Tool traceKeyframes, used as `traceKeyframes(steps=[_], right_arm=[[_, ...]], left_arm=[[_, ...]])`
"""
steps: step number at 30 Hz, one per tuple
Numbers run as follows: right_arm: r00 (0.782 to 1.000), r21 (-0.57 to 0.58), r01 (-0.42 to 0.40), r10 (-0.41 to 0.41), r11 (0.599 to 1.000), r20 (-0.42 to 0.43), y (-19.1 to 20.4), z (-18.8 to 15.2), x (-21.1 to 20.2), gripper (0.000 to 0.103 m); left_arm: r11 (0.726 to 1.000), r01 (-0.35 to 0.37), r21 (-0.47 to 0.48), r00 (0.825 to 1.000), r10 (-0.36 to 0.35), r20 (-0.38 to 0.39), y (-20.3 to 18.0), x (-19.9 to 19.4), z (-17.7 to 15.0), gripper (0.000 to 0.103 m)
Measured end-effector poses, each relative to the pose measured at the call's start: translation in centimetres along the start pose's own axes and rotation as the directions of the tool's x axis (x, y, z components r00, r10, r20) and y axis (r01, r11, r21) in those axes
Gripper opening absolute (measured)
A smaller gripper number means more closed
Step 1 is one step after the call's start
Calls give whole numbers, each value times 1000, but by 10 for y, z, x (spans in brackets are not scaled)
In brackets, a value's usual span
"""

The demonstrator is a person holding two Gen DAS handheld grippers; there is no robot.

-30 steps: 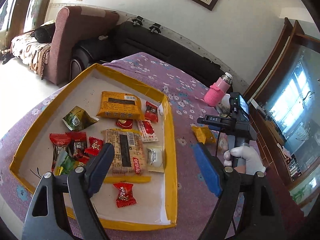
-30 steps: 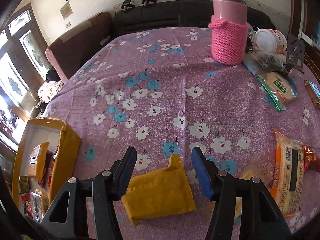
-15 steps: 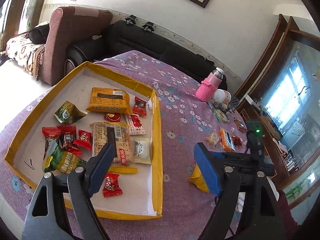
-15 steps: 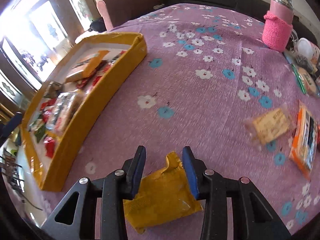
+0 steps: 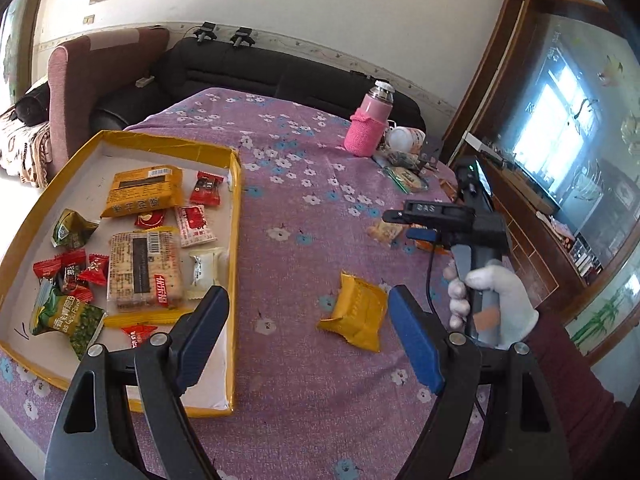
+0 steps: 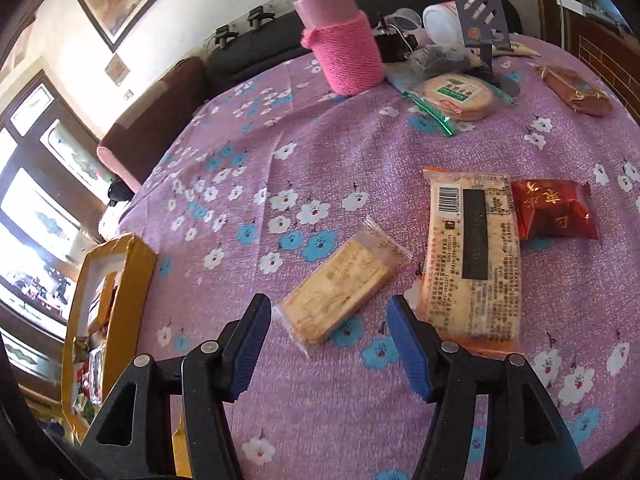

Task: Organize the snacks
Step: 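Grasp the yellow pack with the left gripper while the right gripper grasps a clear cracker pack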

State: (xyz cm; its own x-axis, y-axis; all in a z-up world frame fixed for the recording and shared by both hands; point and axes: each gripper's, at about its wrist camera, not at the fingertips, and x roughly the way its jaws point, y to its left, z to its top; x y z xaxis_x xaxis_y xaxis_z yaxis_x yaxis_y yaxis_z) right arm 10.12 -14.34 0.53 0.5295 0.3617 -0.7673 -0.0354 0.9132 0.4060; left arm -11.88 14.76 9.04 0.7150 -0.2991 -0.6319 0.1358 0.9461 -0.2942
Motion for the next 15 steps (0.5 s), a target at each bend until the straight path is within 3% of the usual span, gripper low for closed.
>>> traceKeyframes(steps=[2, 6, 8, 9, 10, 15], right_arm=[[999, 5, 42, -42, 999, 5, 7, 1, 11, 64], [982, -91, 186, -184, 978, 32, 35, 8, 28, 67], [962, -160, 273, -270, 949, 41, 47, 4, 32, 60], [957, -191, 291, -285, 937, 60, 50, 1, 31, 49], [961, -204, 278, -271, 939, 61, 50, -2, 29, 34], [983, -180, 184, -181, 966, 37, 30, -22, 3, 34]], left_arm=[[1000, -3, 19, 1000, 3, -13, -5, 5, -2, 82], [999, -10, 36, 1000, 11, -25, -11, 11, -5, 82], [999, -5, 44, 999, 7, -38, -13, 15, -7, 82], [999, -3, 48, 999, 5, -44, -15, 17, -8, 82], [999, 1, 50, 999, 2, -53, -16, 19, -10, 82], [995, 24, 95, 994, -13, -111, -29, 36, -17, 82]])
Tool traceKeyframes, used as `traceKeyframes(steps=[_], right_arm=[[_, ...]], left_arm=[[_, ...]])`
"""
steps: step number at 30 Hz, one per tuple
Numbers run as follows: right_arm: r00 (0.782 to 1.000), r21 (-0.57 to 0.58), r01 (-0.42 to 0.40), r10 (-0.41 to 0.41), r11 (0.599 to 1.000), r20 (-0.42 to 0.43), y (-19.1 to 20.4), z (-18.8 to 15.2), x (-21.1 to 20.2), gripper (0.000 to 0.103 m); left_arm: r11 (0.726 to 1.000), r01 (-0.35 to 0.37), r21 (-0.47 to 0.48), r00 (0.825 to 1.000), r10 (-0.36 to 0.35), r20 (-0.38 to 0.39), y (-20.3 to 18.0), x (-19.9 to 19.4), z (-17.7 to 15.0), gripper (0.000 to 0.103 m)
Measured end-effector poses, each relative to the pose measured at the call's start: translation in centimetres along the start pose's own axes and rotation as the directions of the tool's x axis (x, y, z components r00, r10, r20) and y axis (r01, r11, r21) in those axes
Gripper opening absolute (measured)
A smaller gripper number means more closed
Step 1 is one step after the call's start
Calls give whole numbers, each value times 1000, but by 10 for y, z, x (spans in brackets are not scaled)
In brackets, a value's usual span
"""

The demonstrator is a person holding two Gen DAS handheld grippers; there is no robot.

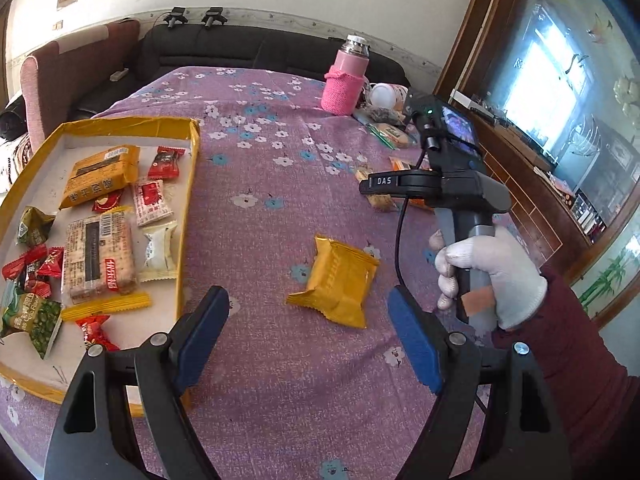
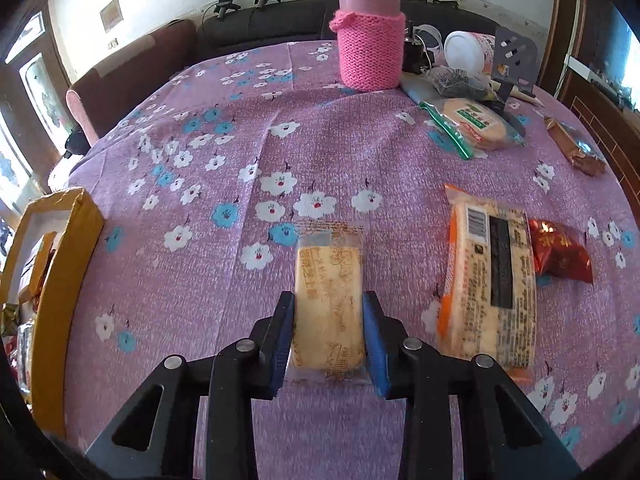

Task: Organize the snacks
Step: 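Grasp the yellow pack with the left gripper while the right gripper grasps a clear cracker pack, then carry the yellow pack and cracker pack over the tray and open both grippers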

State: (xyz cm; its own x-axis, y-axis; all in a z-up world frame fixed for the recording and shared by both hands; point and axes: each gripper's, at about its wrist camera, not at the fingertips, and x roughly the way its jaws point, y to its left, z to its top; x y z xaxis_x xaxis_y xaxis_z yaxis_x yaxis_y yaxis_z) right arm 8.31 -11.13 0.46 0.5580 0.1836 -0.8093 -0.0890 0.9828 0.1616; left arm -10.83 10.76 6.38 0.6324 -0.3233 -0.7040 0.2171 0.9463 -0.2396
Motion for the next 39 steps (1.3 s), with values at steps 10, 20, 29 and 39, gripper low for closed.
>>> traceKeyframes(steps=[10, 20, 29, 39], right_arm=[[956, 115, -278, 263, 954, 132, -38, -38, -46, 35], [943, 119, -320, 305, 940, 130, -39, -40, -44, 35], [940, 144, -331, 313, 932, 138, -39, -43, -42, 35], [946, 144, -309, 289, 940, 146, -35, -47, -42, 35]], left_arm=[[988, -59, 145, 991, 76, -114, -30, 67, 10, 82], [973, -85, 213, 976, 125, -181, -44, 106, 14, 82], [993, -34, 110, 994, 45, -96, -35, 75, 16, 43], [998, -1, 58, 994, -6, 112, -24, -10, 28, 43]])
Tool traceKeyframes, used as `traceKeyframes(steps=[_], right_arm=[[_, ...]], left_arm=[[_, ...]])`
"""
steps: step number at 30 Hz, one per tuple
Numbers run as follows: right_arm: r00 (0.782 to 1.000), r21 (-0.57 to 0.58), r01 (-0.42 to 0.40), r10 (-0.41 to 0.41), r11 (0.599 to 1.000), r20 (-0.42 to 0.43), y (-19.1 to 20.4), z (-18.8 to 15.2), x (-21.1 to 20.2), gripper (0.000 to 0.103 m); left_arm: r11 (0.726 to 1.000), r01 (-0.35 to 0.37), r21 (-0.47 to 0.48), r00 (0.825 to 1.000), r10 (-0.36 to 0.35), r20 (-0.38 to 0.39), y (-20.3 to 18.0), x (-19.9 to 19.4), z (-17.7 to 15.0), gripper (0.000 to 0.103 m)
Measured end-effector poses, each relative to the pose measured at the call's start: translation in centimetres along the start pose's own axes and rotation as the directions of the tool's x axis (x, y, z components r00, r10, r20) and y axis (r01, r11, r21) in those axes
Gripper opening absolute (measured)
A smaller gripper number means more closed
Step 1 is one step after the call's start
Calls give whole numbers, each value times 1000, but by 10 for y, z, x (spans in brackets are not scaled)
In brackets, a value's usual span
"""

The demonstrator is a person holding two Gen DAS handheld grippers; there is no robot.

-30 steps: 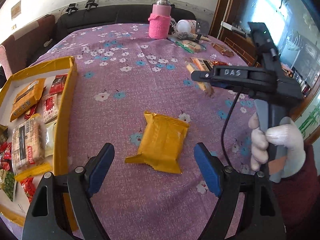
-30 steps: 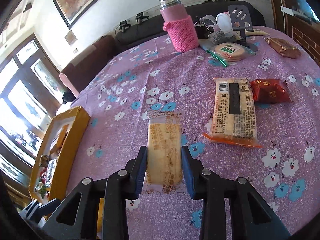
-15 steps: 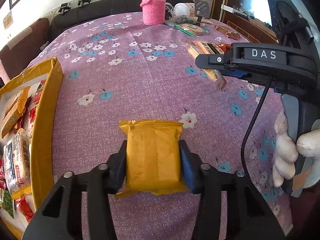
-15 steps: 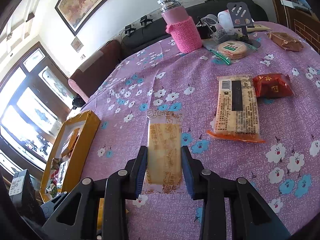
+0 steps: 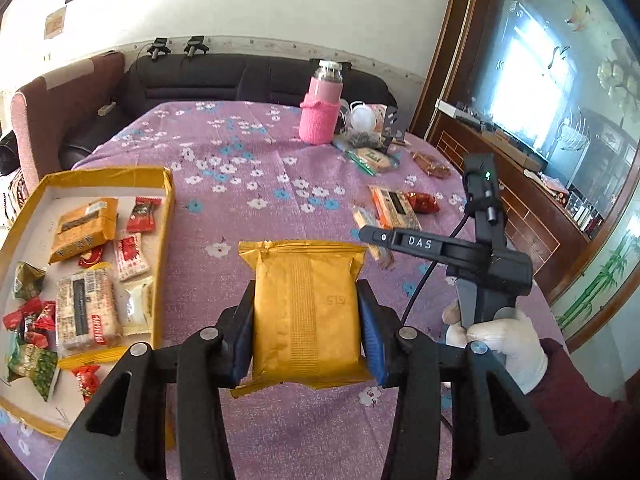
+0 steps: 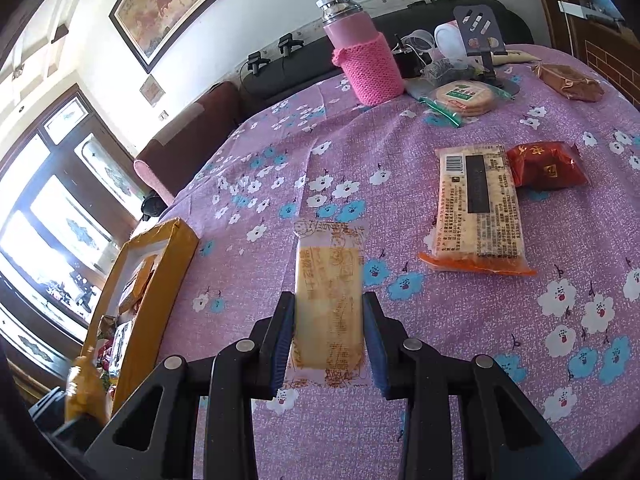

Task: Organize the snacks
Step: 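Carry the yellow pack and cracker pack over the tray and open both grippers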

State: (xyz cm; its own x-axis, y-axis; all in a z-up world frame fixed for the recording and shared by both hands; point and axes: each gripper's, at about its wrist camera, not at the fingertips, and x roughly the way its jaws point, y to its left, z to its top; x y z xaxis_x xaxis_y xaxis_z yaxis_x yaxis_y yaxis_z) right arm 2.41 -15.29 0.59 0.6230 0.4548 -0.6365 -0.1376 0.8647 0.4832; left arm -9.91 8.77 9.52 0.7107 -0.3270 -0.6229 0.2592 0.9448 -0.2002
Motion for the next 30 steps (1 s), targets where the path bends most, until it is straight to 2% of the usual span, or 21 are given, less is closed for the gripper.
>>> traceKeyframes(steps=[5, 14, 19, 23, 30], right_arm=[[1000, 16, -3, 3, 1000, 16, -2, 2, -5, 35], [996, -61, 37, -32, 997, 86, 19, 0, -24, 35], [997, -65, -29, 33, 997, 73, 40, -2, -39, 34], [993, -124, -98, 106, 987, 54, 81, -4, -44, 34], [973, -230, -228, 215, 946, -81, 169, -26, -19, 34]], left_arm=[[999, -14, -49, 998, 16, 60, 19, -22, 4, 43], [986, -22, -167, 991, 43, 124, 75, -51, -5, 44], [969, -71, -238, 984, 107, 142, 115, -67, -14, 44], [940, -124, -319, 975, 175, 139, 152, -81, -25, 44], [888, -214, -408, 958, 272, 89, 200, -83, -44, 44]])
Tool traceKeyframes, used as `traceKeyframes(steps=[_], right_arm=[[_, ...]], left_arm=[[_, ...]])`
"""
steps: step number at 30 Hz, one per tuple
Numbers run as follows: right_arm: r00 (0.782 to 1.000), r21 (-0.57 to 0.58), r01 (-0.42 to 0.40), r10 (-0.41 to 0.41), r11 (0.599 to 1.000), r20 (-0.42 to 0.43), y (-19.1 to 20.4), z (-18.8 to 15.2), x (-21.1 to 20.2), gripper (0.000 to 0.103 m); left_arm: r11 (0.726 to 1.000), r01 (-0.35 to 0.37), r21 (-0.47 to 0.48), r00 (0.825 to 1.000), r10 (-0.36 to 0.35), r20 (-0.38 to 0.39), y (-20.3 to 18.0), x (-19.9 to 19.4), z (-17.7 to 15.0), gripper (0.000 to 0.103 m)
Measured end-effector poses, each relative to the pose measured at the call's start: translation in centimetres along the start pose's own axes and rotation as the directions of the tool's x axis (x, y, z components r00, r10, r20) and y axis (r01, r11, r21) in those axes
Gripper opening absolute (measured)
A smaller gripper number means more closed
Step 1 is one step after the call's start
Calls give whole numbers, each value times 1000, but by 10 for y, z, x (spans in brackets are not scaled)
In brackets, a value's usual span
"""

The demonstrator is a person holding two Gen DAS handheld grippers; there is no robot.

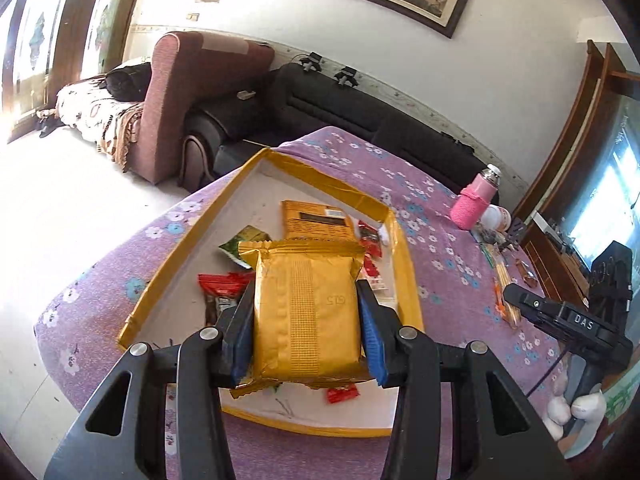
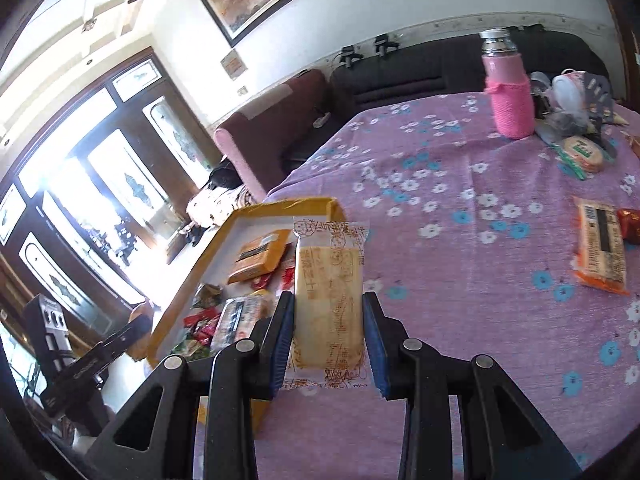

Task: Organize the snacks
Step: 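Carry the yellow pack and cracker pack over the tray and open both grippers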

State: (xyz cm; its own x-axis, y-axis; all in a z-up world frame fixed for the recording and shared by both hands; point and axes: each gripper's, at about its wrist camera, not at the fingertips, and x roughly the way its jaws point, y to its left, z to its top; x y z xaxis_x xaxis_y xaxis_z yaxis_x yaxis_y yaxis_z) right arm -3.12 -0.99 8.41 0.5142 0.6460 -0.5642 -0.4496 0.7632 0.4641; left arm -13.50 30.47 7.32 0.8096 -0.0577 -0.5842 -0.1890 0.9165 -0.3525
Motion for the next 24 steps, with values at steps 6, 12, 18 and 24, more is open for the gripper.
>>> traceKeyframes(steps=[6, 12, 18, 24], right_arm=[[983, -86, -83, 67, 993, -170, 62, -18, 57, 34], [957, -164, -104, 53, 981, -285, 103, -44, 98, 34], [946, -197, -97, 29, 976, -322, 116, -56, 116, 37], [962, -207, -105, 47, 973, -270, 117, -52, 100, 44]], left_arm=[[998, -58, 2, 998, 58, -30, 18, 15, 2, 44], [996, -84, -4, 994, 83, -73, 29, 35, 6, 45], [998, -55, -39, 997, 53, -53, 33, 26, 9, 59], [996, -84, -40, 996, 84, 1, 23, 2, 14, 77]])
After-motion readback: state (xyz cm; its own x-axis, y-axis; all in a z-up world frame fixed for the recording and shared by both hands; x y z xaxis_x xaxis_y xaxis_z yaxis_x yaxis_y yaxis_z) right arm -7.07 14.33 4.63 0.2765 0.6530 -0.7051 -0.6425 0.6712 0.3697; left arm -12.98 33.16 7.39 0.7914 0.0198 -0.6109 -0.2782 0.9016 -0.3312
